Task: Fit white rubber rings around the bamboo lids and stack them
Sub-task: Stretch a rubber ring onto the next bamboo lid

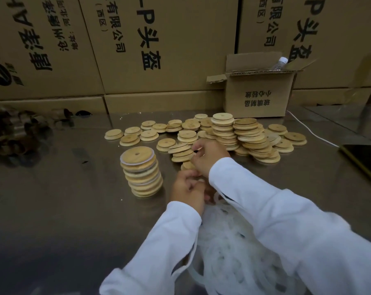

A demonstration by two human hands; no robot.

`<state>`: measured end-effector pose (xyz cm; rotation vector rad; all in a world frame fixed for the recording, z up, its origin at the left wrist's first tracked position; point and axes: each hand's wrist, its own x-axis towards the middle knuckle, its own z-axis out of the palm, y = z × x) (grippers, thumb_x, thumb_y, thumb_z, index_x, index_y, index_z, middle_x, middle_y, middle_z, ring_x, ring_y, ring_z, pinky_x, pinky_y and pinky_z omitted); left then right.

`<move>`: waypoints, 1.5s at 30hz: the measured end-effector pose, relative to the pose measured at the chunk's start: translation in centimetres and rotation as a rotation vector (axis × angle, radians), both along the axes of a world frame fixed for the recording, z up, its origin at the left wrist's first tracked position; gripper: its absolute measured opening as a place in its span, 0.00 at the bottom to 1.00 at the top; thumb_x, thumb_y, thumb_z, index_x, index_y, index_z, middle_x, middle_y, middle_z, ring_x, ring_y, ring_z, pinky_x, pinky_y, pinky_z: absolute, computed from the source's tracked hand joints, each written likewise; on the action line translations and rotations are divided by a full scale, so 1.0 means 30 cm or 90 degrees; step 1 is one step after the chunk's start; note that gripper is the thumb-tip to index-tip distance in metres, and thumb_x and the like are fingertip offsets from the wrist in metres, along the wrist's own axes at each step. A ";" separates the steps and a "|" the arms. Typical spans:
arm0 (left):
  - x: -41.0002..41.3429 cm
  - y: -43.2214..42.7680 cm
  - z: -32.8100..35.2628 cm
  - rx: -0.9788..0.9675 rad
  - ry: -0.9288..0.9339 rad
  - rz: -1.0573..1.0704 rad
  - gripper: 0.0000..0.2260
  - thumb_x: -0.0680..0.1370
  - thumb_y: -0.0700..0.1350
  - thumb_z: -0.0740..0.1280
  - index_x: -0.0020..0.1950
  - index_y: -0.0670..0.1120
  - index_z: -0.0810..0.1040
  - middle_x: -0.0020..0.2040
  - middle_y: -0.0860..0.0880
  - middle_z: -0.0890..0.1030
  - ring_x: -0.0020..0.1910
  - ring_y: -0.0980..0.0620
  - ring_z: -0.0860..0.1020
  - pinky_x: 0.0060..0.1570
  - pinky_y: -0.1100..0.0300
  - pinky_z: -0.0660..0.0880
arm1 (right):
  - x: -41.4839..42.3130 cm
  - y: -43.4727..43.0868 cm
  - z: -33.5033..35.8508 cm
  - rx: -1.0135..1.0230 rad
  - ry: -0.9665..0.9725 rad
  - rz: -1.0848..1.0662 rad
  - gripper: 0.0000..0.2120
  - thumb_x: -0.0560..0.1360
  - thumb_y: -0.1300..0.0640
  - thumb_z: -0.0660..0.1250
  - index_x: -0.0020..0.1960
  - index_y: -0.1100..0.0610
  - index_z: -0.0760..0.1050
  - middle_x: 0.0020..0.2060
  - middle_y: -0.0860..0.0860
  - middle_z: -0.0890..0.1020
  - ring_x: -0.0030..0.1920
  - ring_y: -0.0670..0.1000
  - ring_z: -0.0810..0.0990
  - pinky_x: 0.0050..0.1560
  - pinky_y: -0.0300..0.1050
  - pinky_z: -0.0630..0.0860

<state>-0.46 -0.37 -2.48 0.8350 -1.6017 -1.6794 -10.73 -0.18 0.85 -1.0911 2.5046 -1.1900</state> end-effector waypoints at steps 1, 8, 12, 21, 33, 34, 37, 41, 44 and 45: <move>0.000 -0.003 0.000 0.012 -0.004 0.010 0.10 0.77 0.33 0.60 0.44 0.48 0.72 0.31 0.48 0.78 0.23 0.54 0.73 0.23 0.66 0.69 | -0.008 -0.013 -0.009 0.054 -0.002 0.008 0.13 0.70 0.56 0.66 0.54 0.48 0.75 0.52 0.52 0.78 0.51 0.53 0.77 0.52 0.44 0.75; 0.002 -0.041 0.017 0.103 0.041 0.017 0.07 0.77 0.32 0.60 0.49 0.43 0.70 0.31 0.44 0.75 0.17 0.58 0.71 0.19 0.67 0.69 | -0.029 -0.042 -0.026 0.206 0.109 -0.005 0.21 0.68 0.50 0.69 0.60 0.50 0.71 0.57 0.51 0.76 0.56 0.54 0.75 0.48 0.44 0.73; 0.008 -0.043 0.025 0.133 0.076 0.025 0.06 0.77 0.33 0.61 0.46 0.44 0.72 0.30 0.45 0.74 0.17 0.58 0.71 0.19 0.67 0.69 | -0.029 -0.017 -0.024 0.194 0.112 -0.016 0.21 0.67 0.50 0.71 0.59 0.49 0.72 0.56 0.51 0.77 0.53 0.54 0.76 0.44 0.42 0.71; 0.038 -0.043 0.069 0.161 0.124 -0.045 0.08 0.75 0.50 0.65 0.42 0.46 0.76 0.34 0.46 0.76 0.31 0.49 0.76 0.24 0.62 0.74 | 0.064 0.252 0.076 -0.152 0.208 0.089 0.25 0.62 0.54 0.77 0.57 0.49 0.75 0.51 0.45 0.74 0.56 0.47 0.72 0.55 0.41 0.69; 0.057 0.002 0.052 0.100 0.106 -0.132 0.03 0.75 0.41 0.67 0.43 0.47 0.79 0.35 0.48 0.82 0.32 0.52 0.82 0.29 0.59 0.79 | 0.038 0.445 -0.026 -0.270 0.000 0.022 0.17 0.67 0.56 0.73 0.51 0.42 0.74 0.47 0.41 0.78 0.50 0.42 0.76 0.46 0.32 0.71; 0.058 -0.002 0.052 0.113 0.113 -0.122 0.02 0.75 0.41 0.67 0.43 0.47 0.79 0.36 0.48 0.82 0.31 0.52 0.82 0.28 0.60 0.79 | 0.010 0.451 -0.039 -0.220 -0.009 -0.029 0.12 0.69 0.57 0.72 0.48 0.44 0.75 0.45 0.42 0.78 0.49 0.45 0.77 0.46 0.35 0.71; 0.057 -0.008 0.046 0.143 0.131 -0.116 0.03 0.75 0.41 0.65 0.43 0.47 0.78 0.42 0.47 0.79 0.38 0.50 0.80 0.28 0.61 0.79 | -0.044 0.448 -0.085 -0.042 -0.035 -0.113 0.04 0.71 0.56 0.70 0.43 0.50 0.76 0.41 0.48 0.79 0.44 0.51 0.78 0.47 0.44 0.74; 0.052 -0.009 0.037 0.173 0.164 -0.118 0.04 0.76 0.39 0.63 0.45 0.47 0.77 0.47 0.45 0.78 0.46 0.47 0.78 0.29 0.60 0.79 | -0.056 0.437 -0.106 0.048 0.009 -0.113 0.03 0.73 0.54 0.67 0.41 0.52 0.78 0.38 0.48 0.79 0.42 0.49 0.77 0.44 0.39 0.70; 0.048 -0.009 0.028 0.169 0.177 -0.123 0.04 0.77 0.39 0.63 0.46 0.46 0.76 0.48 0.45 0.77 0.49 0.46 0.77 0.32 0.60 0.80 | -0.057 0.438 -0.104 0.068 0.023 -0.111 0.04 0.73 0.53 0.67 0.43 0.52 0.80 0.37 0.46 0.78 0.41 0.47 0.75 0.44 0.38 0.69; 0.046 -0.009 0.025 0.167 0.178 -0.123 0.04 0.77 0.38 0.62 0.46 0.46 0.76 0.48 0.45 0.77 0.49 0.46 0.76 0.32 0.60 0.80 | -0.056 0.438 -0.104 0.073 0.026 -0.105 0.04 0.73 0.53 0.67 0.43 0.52 0.80 0.37 0.46 0.77 0.41 0.47 0.75 0.44 0.38 0.69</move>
